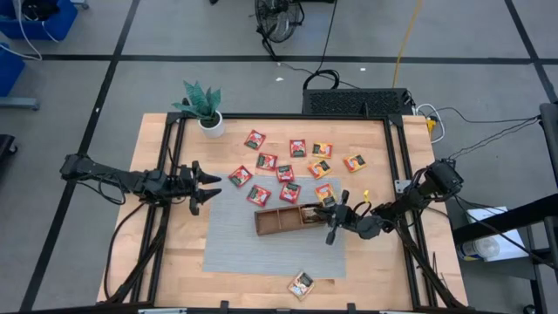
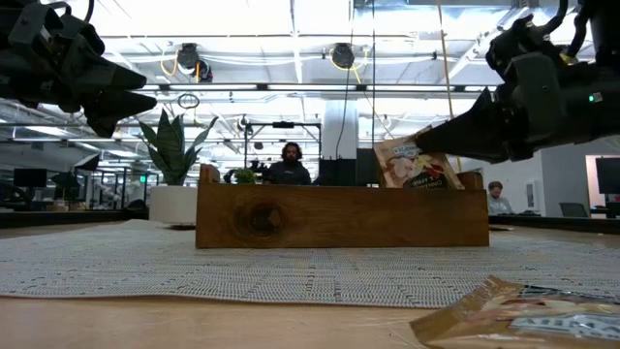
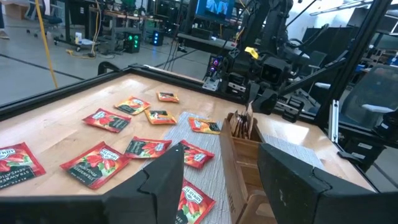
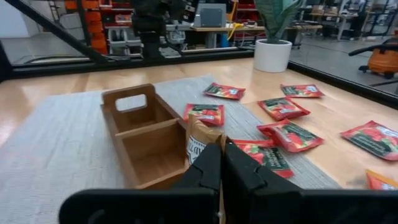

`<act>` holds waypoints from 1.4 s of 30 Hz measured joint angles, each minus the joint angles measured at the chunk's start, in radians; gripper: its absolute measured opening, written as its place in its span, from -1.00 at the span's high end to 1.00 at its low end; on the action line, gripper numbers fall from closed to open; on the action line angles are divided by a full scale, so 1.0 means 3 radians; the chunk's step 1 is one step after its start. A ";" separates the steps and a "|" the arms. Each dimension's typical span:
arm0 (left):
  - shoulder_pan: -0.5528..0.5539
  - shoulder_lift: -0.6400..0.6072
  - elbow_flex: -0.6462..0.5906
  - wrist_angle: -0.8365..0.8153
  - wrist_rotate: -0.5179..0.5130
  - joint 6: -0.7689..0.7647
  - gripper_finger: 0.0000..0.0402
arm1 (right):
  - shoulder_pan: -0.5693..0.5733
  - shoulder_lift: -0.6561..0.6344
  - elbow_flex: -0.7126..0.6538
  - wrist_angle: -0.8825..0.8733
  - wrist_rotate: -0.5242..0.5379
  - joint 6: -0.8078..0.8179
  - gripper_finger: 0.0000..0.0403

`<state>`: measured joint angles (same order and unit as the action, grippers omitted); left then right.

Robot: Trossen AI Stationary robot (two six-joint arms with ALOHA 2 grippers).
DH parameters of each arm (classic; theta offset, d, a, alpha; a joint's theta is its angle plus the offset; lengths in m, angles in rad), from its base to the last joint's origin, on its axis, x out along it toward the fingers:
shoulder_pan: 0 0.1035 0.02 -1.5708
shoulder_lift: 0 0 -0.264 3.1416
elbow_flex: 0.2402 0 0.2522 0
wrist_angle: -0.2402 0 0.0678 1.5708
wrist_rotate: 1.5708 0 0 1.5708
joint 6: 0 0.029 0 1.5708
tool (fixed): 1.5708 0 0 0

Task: Pick & Place Tea
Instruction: Put the brown tea bag into the right compartment of the wood organizer

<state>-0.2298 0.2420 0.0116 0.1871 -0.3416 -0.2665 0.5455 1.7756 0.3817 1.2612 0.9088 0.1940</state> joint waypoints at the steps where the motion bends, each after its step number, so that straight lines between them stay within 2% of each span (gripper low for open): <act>1: 0.0000 0.0000 0.0000 0.0001 0.0000 0.0000 -0.02 | -0.0008 0.0005 0.0000 -0.0003 -0.0002 0.0000 1.00; 12: 0.0001 0.0000 0.0000 0.0000 0.0000 0.0000 -0.02 | -0.0030 0.0261 0.0003 0.0173 -0.0070 0.0069 1.00; 19: 0.0001 0.0000 0.0000 0.0001 0.0000 0.0001 -0.02 | -0.0022 0.0275 0.0003 0.0175 -0.0070 0.0059 1.00; 23: 0.0000 0.0000 0.0000 0.0000 0.0000 0.0001 -0.02 | -0.0016 0.0275 0.0003 0.0184 -0.0145 -0.0126 0.98; 36: 0.0001 0.0000 0.0000 0.0000 0.0000 0.0000 -0.02 | -0.0001 0.0273 0.0002 0.0539 -0.0150 -0.0616 0.38; 39: 0.0000 0.0000 0.0000 0.0000 0.0000 0.0000 -0.02 | 0.0001 0.0273 0.0001 0.0699 -0.0149 -0.0772 0.29; 42: 0.0000 0.0000 0.0000 0.0001 0.0000 0.0000 -0.02 | 0.0072 0.0273 0.0001 0.1006 -0.0157 -0.1148 0.24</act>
<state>-0.2298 0.2420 0.0116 0.1874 -0.3416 -0.2665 0.5670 1.8576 0.3820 1.5630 0.8618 -0.1504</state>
